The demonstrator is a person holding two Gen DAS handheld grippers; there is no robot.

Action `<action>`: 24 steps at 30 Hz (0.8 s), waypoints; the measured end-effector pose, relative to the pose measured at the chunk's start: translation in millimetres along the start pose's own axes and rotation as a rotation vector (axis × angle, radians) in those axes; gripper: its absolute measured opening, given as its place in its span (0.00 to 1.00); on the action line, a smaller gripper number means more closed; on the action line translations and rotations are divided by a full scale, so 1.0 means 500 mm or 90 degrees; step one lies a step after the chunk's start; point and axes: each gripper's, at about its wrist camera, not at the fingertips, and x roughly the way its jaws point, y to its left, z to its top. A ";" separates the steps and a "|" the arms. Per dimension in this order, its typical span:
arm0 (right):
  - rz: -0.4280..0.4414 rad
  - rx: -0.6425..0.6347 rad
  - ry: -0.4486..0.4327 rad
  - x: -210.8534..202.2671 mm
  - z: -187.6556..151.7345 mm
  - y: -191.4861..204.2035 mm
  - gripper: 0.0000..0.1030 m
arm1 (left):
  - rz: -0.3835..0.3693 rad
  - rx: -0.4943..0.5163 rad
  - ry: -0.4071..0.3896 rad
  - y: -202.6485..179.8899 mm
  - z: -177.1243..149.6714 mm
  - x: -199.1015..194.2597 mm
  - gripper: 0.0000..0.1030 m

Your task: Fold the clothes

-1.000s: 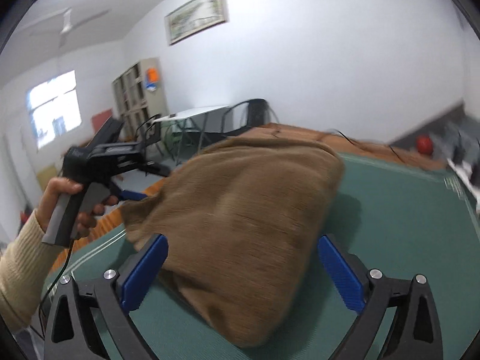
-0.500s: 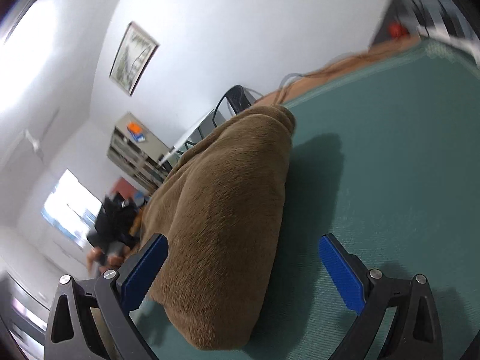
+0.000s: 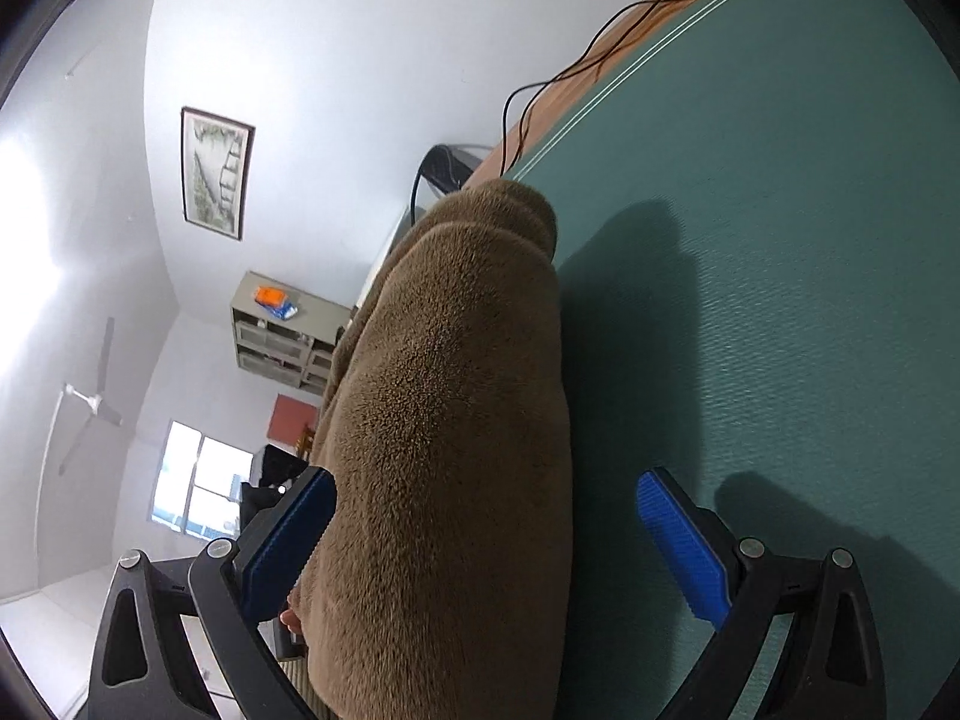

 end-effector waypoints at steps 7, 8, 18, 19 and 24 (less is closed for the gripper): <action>-0.005 -0.008 0.033 0.065 0.010 0.011 0.99 | -0.035 0.019 0.016 0.014 0.018 -0.021 0.99; -0.002 -0.003 0.035 0.068 0.009 0.010 0.99 | -0.041 0.021 0.027 0.015 0.020 -0.011 0.99; 0.034 0.022 0.069 0.116 0.017 0.011 0.99 | -0.053 0.043 0.094 0.006 0.026 0.042 0.99; 0.035 0.018 0.074 0.120 0.018 0.013 0.99 | -0.063 0.045 0.098 0.006 0.022 0.044 0.99; 0.057 0.008 0.092 0.127 0.022 0.014 0.99 | -0.074 0.068 0.098 0.003 0.013 0.037 0.99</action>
